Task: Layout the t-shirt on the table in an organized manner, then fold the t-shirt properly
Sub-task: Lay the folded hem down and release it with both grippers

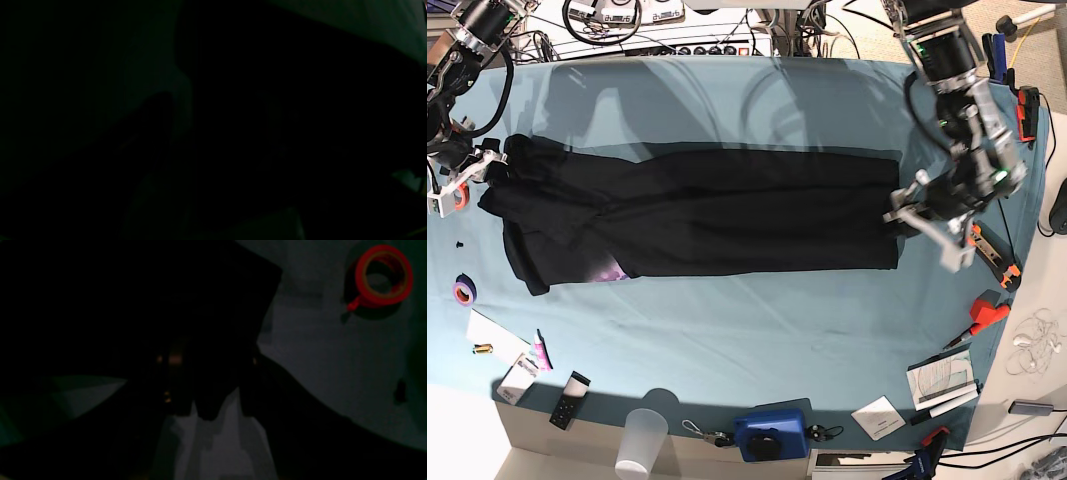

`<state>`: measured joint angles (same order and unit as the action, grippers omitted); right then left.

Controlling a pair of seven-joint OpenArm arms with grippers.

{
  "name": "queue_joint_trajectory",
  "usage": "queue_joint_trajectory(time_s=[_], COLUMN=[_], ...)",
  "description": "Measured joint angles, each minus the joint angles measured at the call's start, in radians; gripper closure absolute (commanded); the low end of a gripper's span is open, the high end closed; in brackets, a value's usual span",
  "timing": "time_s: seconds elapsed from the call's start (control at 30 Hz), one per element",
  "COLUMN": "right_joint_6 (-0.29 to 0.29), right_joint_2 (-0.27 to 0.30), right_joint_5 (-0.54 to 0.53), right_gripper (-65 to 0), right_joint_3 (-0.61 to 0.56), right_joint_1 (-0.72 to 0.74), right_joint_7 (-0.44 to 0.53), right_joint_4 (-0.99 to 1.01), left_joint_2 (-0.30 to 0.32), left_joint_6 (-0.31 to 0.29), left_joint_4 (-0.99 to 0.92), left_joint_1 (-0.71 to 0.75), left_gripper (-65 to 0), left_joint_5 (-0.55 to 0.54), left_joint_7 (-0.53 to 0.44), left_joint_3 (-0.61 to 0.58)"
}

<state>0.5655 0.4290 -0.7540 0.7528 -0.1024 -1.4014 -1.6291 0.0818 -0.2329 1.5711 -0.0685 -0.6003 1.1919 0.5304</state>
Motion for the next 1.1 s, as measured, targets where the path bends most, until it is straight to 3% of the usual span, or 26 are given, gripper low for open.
queue_joint_trajectory(time_s=[0.13, 0.43, 0.6, 0.67, 0.83, 0.93, 1.03, 1.1], right_joint_6=[0.0, 0.0, 0.0, 0.0, 0.0, 0.0, 0.0, 0.0], right_joint_2=[0.0, 0.0, 0.0, 0.0, 0.0, 0.0, 0.0, 0.0], right_joint_5=[0.0, 0.0, 0.0, 0.0, 0.0, 0.0, 0.0, 0.0], right_gripper=[-22.3, -22.3, -22.3, -22.3, -22.3, -22.3, -22.3, -22.3], right_joint_3=[0.0, 0.0, 0.0, 0.0, 0.0, 0.0, 0.0, 0.0], right_joint_1=[0.0, 0.0, 0.0, 0.0, 0.0, 0.0, 0.0, 0.0], right_joint_7=[0.004, 0.007, 0.012, 0.011, 0.012, 0.012, 0.012, 0.012], right_joint_4=[0.0, 0.0, 0.0, 0.0, 0.0, 0.0, 0.0, 0.0], left_joint_2=[0.018, 0.018, 0.021, 0.021, 0.018, 0.018, 0.019, 0.018], left_joint_6=[-0.031, -0.073, -0.105, -0.104, -0.014, -0.006, -0.008, -0.027], left_joint_4=[-0.001, -0.001, 0.002, 0.007, 0.013, 0.013, 0.012, 0.015], left_joint_1=[0.026, 0.027, 0.061, 0.059, 0.044, 0.04, 0.042, 0.043], left_gripper=[-36.1, -36.1, -36.1, -36.1, -35.1, -23.6, -1.5, 0.0], left_joint_5=[-0.067, -0.098, -0.146, -0.114, -0.007, 0.015, 0.031, 0.036], left_joint_7=[0.013, 0.042, 0.037, 0.031, -0.041, -0.032, -0.006, 0.0], left_joint_3=[-0.011, -0.011, -0.103, -0.16, -0.238, -0.241, -0.238, -0.238])
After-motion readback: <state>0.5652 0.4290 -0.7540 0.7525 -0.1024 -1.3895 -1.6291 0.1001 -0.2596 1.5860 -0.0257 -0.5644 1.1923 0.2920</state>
